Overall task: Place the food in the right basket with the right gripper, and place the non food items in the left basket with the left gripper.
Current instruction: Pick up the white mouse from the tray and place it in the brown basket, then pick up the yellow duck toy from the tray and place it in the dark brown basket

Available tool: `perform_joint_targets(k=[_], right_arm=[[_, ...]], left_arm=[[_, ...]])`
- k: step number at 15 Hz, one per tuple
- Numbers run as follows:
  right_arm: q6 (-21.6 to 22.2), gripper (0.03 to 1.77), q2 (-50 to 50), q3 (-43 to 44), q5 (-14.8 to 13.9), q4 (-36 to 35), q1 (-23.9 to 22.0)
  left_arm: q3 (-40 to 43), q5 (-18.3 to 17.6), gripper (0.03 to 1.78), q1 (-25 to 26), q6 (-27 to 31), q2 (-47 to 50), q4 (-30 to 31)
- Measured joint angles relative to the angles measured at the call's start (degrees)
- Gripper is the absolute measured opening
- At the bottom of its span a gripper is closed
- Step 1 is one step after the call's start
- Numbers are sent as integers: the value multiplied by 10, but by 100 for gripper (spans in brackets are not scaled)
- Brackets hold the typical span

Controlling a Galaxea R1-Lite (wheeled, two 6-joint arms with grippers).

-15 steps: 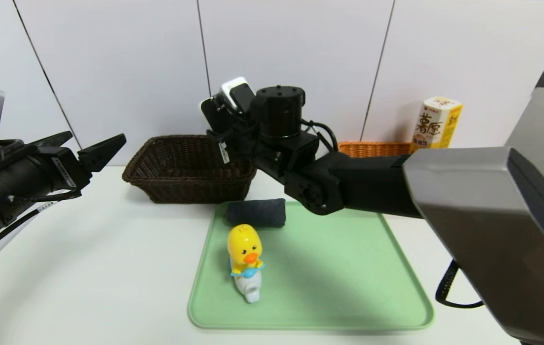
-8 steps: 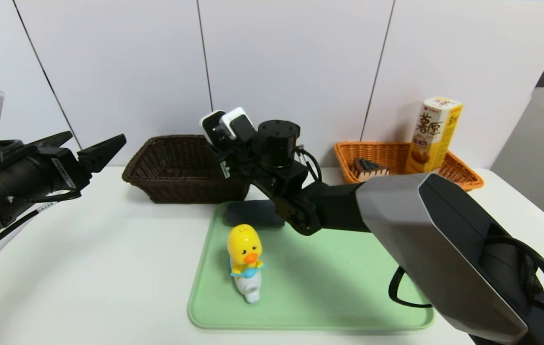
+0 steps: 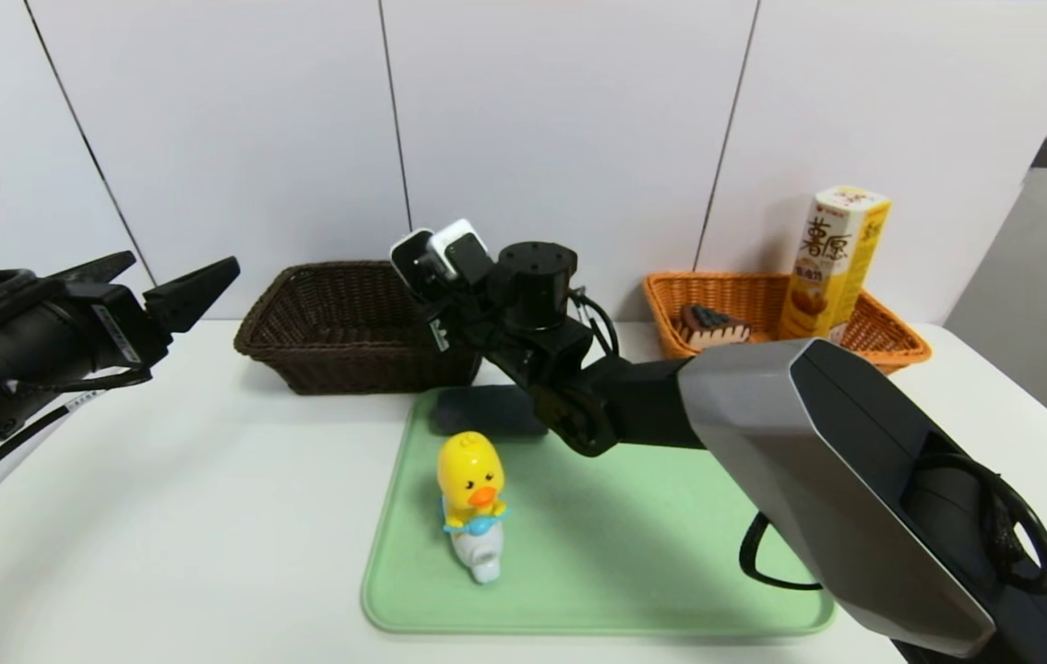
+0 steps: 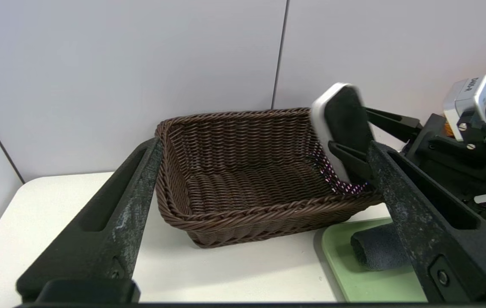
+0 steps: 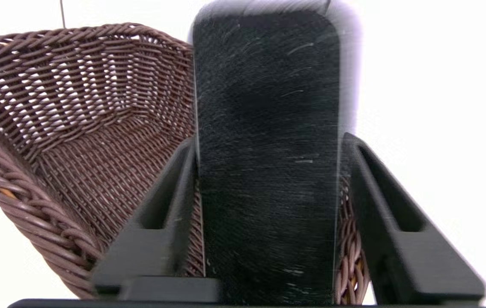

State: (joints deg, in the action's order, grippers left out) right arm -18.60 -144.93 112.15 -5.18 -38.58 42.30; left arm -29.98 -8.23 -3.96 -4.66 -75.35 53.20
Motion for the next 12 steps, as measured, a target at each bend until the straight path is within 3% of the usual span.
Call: perform_joint_targets(k=[6, 12], right_arm=[[2, 146, 0, 0, 0, -5, 0], [2, 159, 57, 0, -5, -7, -20]], left_arm=[[4, 0, 169, 0, 0, 4, 0], [5, 0, 169, 0, 0, 6, 0]])
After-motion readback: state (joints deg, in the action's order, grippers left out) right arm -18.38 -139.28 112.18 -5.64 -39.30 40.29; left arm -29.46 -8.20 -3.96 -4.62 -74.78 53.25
